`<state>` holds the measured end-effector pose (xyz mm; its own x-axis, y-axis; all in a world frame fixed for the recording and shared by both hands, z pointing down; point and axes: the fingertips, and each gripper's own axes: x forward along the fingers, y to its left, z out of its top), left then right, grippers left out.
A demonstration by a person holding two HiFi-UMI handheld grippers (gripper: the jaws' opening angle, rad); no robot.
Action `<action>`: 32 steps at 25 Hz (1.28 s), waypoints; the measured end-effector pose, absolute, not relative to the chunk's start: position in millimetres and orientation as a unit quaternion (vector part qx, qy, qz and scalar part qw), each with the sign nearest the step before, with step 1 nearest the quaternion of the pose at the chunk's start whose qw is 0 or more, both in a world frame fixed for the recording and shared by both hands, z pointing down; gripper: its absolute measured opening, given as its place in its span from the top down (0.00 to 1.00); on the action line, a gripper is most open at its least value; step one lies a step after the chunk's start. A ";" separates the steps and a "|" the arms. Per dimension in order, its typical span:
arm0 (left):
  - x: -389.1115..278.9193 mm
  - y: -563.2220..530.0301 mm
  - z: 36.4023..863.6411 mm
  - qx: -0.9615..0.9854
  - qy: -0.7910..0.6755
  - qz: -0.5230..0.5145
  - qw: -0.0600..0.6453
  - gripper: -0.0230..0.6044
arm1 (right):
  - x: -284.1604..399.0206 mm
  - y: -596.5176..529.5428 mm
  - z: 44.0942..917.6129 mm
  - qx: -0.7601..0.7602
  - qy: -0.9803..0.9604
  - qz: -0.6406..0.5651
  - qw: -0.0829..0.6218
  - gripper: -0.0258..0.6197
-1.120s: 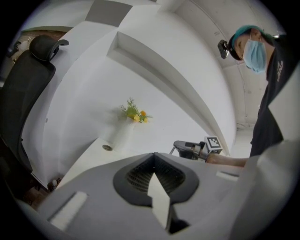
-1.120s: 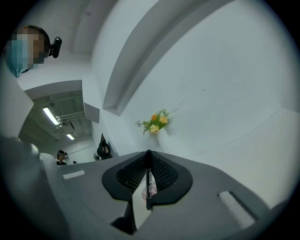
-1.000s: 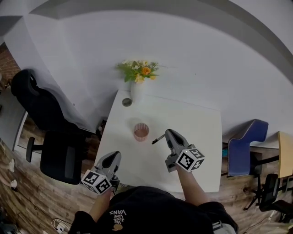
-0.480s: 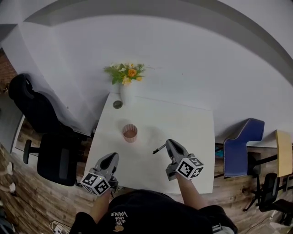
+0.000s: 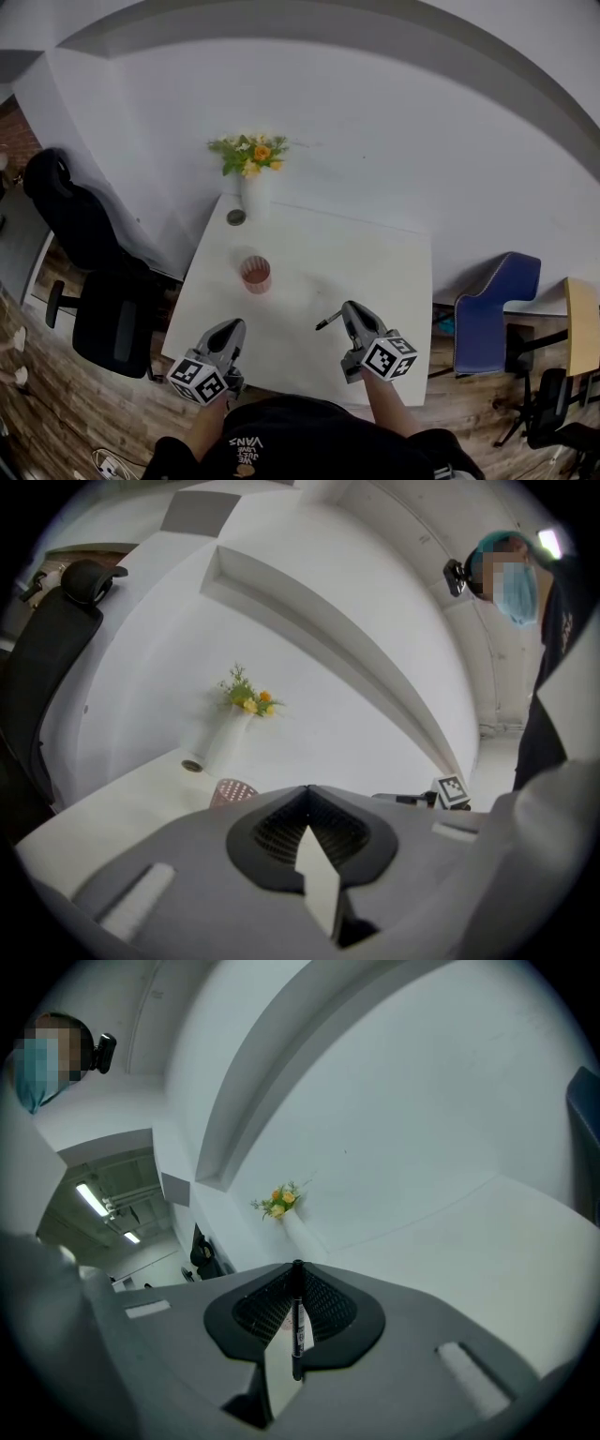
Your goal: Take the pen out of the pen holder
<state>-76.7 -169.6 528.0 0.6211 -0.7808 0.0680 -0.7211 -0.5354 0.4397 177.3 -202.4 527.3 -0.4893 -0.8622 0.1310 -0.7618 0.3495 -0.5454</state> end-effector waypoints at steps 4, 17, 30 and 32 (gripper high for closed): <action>-70.3 -162.8 529.2 0.871 -0.437 -0.068 0.216 0.88 | 183.3 -195.1 532.1 -0.491 0.820 -0.283 0.086 0.91; -50.4 -148.3 529.4 0.868 -0.443 -0.068 0.214 0.88 | 209.6 -169.7 549.9 -0.487 0.818 -0.298 0.070 0.91; -33.8 -137.9 537.1 0.871 -0.433 -0.065 0.222 0.88 | 248.4 -144.6 565.1 -0.518 0.796 -0.306 0.064 0.91; -32.6 -136.5 539.0 0.871 -0.433 -0.065 0.224 0.88 | 251.3 -142.1 566.4 -0.521 0.794 -0.306 0.064 0.91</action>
